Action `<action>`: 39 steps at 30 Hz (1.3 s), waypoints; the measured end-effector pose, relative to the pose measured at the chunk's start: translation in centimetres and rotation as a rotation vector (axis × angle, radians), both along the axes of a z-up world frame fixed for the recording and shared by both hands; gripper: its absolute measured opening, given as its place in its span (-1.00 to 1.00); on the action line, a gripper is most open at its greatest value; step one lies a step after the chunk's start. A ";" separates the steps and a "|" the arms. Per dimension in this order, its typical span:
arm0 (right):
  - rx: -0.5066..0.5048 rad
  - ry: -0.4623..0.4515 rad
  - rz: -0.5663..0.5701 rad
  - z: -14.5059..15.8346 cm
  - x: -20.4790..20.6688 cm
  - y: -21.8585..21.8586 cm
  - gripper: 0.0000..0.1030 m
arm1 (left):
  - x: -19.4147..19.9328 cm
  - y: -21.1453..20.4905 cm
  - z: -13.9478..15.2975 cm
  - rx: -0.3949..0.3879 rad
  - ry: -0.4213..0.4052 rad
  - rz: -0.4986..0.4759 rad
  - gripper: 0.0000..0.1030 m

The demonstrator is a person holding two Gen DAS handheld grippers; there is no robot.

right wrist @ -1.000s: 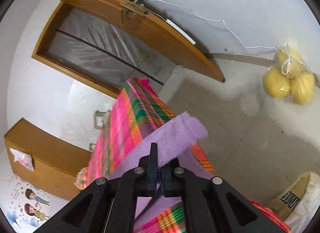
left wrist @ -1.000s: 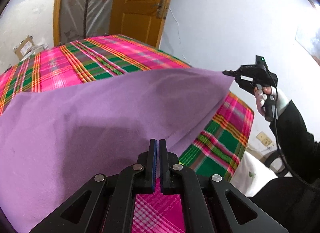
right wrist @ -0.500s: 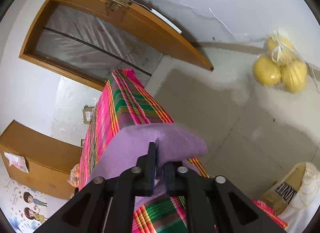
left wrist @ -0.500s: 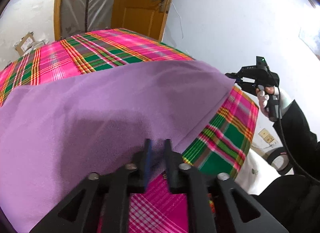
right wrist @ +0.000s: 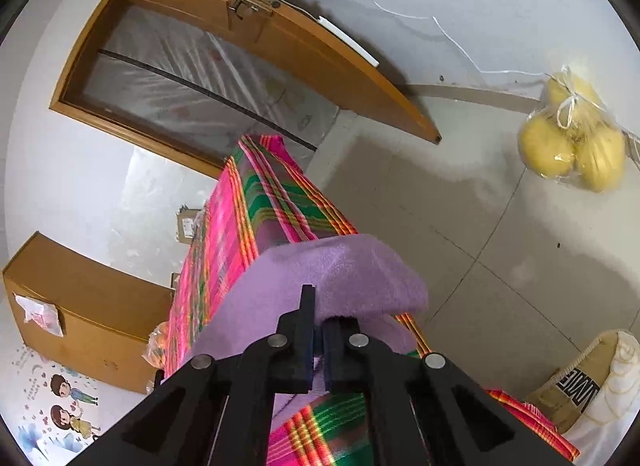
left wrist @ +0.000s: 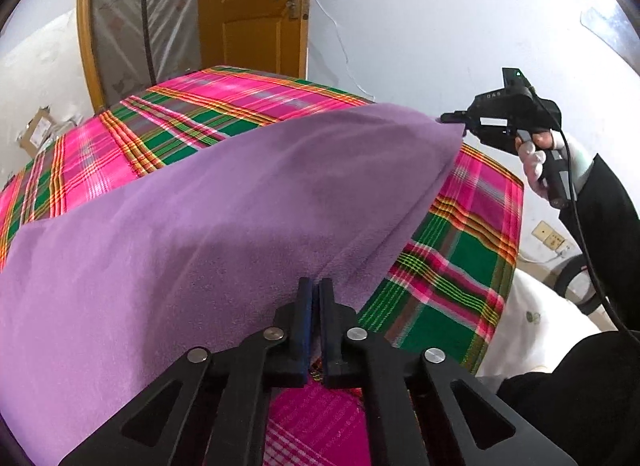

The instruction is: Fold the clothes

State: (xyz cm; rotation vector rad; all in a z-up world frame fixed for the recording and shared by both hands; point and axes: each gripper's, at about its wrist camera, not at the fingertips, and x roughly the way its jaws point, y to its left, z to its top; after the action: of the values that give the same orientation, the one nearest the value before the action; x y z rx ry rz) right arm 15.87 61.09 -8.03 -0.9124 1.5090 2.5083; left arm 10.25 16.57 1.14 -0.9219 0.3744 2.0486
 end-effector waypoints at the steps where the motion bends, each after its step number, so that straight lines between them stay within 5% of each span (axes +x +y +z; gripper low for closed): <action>1: 0.003 0.009 -0.001 0.3 0.1 0.0 -0.95 | 0.3 0.0 0.2 0.001 0.002 -0.008 -0.96; 8: 0.008 -0.015 -0.007 -0.5 0.3 0.7 -0.95 | 0.9 0.0 -0.1 -0.004 -0.009 -0.029 -0.96; 15: 0.033 -0.083 -0.049 -1.5 0.6 1.3 -0.89 | 0.7 -1.2 0.5 0.077 -0.052 -0.034 -0.96; 19: 0.147 -0.107 -0.110 0.4 2.5 1.1 -0.74 | 0.5 -2.9 1.4 0.169 -0.079 -0.002 -0.96; 21: 0.229 -0.044 -0.090 2.5 3.4 -0.5 -0.74 | 0.1 -3.9 1.7 0.184 -0.073 0.057 -0.96; 25: 0.417 0.080 0.166 5.8 1.8 -8.4 -0.74 | -1.2 -5.6 1.7 0.186 -0.067 0.193 -0.96; 31: 0.639 0.108 0.558 5.1 -2.3 -21.3 -0.75 | -0.9 -6.2 0.3 0.121 -0.065 0.260 -0.95; 36: 0.846 0.115 0.703 3.3 -0.2 -25.4 -0.73 | 0.5 -7.0 -0.7 0.135 -0.074 0.241 -0.94; 39: 0.872 0.083 0.762 3.5 0.4 -25.8 -0.68 | 0.7 -8.1 -0.5 0.161 -0.093 0.249 -0.93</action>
State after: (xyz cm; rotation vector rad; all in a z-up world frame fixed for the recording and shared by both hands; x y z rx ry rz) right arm 16.22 35.25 -4.57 -1.3258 -0.1093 3.1955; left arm 10.96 8.47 0.65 -1.0001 0.0443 2.2136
